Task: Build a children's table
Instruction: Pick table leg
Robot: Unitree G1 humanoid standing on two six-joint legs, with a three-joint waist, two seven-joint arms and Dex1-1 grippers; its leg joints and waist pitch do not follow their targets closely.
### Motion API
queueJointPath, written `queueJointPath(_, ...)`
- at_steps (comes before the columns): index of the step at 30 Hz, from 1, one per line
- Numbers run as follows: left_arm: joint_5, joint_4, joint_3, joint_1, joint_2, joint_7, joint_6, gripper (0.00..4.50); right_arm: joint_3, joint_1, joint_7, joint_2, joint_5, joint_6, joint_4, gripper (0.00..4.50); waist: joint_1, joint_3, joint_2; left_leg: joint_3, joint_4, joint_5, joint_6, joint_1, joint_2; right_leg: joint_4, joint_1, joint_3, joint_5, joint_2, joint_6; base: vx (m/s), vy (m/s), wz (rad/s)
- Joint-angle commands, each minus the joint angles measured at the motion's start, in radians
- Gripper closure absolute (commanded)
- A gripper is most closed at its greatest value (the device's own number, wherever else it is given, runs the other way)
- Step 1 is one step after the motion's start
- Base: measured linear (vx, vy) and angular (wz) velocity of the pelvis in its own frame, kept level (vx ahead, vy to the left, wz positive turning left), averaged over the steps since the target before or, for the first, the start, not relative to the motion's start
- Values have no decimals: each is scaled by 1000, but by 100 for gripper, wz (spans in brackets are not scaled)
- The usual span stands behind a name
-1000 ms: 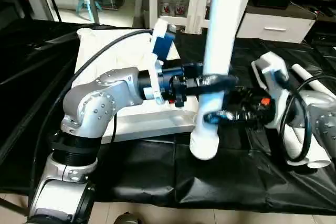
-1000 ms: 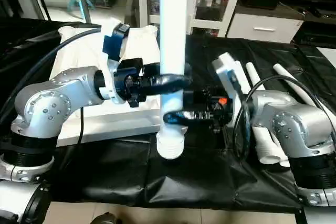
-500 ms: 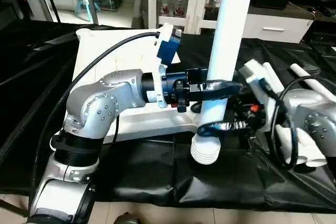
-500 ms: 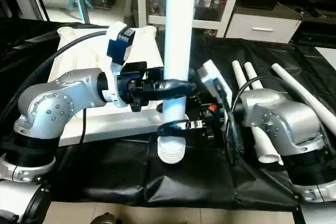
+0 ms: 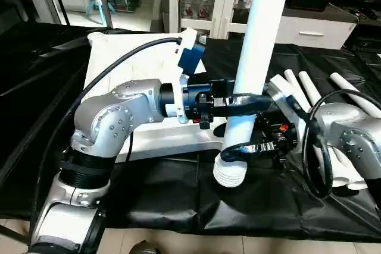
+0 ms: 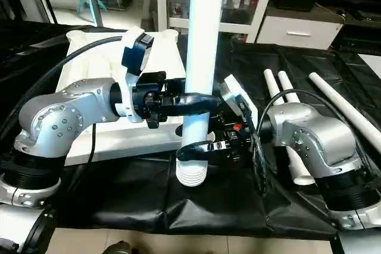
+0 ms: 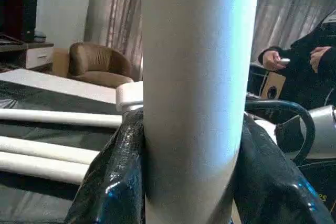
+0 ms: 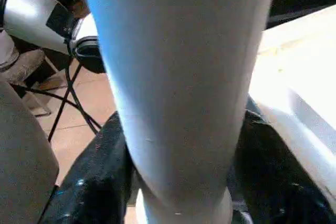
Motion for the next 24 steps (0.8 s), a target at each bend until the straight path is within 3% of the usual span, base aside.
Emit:
queueJointPath(1,3,-29,-24,-10,-4,-17,0,265,-1,-20,1,0,-21,-12,5,221,-2,-85,-7,-6,-60,-62,24,3,32,-68,67,48,-190,-65,-172,0,0,0)
queueJointPath(6,3,-35,-32,-6,-3,-23,2,265,-2,-20,0,5,-21,-14,7,252,-1,-85,-3,-6,-60,-66,21,4,33,-67,67,48,-182,-65,-178,0,0,0)
queueJointPath(15,-3,-30,-31,-2,4,-21,14,265,-13,-13,-4,15,-19,-10,7,259,-2,-84,-1,-8,-62,-92,11,5,33,-71,67,47,-215,-65,-170,0,0,0)
queueJointPath(18,-13,-35,-10,6,21,-5,33,195,-35,0,-21,19,-8,-8,0,259,-3,-84,-2,-7,-61,-101,9,5,33,-72,66,47,-219,-65,-172,0,0,0)
queueJointPath(24,-66,-46,40,16,30,-7,57,149,-69,40,-53,26,5,-6,-19,261,0,-84,4,-8,-61,-107,3,6,33,-71,64,48,-220,-65,-173,0,0,0)
